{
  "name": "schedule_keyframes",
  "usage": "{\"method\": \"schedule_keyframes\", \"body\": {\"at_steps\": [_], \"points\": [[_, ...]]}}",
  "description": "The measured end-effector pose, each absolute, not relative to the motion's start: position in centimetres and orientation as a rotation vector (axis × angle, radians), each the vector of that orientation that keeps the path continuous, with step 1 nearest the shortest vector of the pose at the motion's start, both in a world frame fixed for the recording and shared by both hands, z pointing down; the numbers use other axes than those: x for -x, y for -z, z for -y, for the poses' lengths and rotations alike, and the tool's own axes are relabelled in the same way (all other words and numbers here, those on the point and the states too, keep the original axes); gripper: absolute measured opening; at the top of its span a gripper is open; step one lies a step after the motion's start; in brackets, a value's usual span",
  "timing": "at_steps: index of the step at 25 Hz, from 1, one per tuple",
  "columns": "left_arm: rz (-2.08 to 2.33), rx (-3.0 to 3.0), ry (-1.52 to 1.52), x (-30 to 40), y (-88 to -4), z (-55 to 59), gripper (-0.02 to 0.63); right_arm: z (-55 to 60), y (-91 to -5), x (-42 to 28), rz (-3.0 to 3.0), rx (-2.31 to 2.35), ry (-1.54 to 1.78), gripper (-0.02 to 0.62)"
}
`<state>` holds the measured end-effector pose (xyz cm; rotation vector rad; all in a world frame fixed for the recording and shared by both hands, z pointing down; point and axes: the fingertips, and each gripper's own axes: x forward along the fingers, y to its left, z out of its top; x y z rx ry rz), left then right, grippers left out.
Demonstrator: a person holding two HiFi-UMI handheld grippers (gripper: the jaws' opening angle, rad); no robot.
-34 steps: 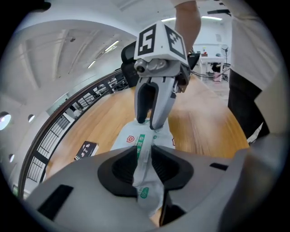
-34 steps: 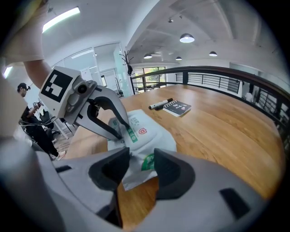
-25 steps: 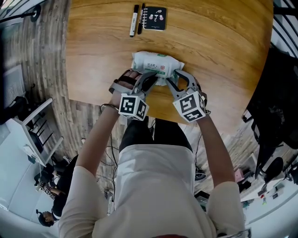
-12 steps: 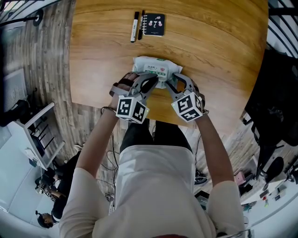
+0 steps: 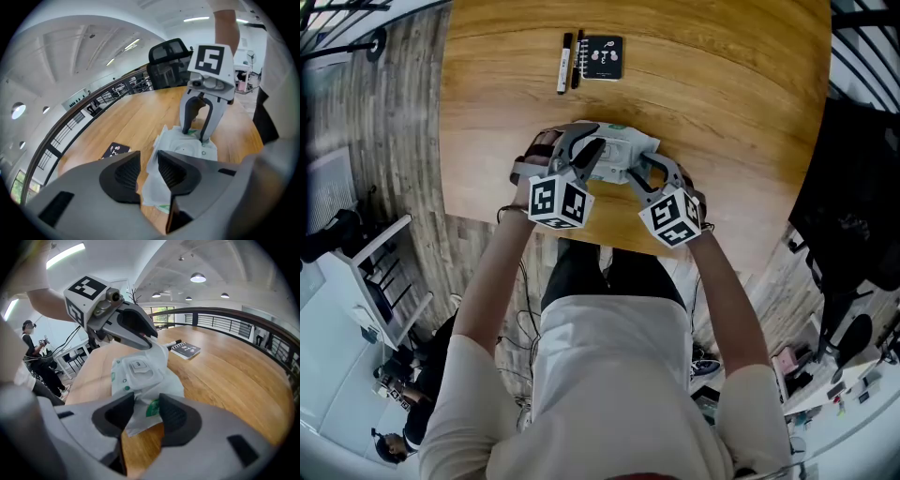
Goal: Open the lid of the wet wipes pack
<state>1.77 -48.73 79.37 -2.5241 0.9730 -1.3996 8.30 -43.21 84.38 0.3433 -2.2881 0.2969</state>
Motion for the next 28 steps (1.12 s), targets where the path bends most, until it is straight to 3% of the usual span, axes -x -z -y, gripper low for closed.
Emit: {"method": "schedule_keyframes", "body": {"at_steps": [14, 28], "points": [[-1.266, 2.593, 1.462, 0.5, -82.0, 50.3, 0.137, 43.3, -84.5, -8.3, 2.277, -0.351, -0.290, 0.155], [-1.288, 2.579, 1.377, 0.0, -74.1, 47.1, 0.137, 43.4, -77.8, -9.5, 2.272, -0.429, -0.237, 0.155]]}}
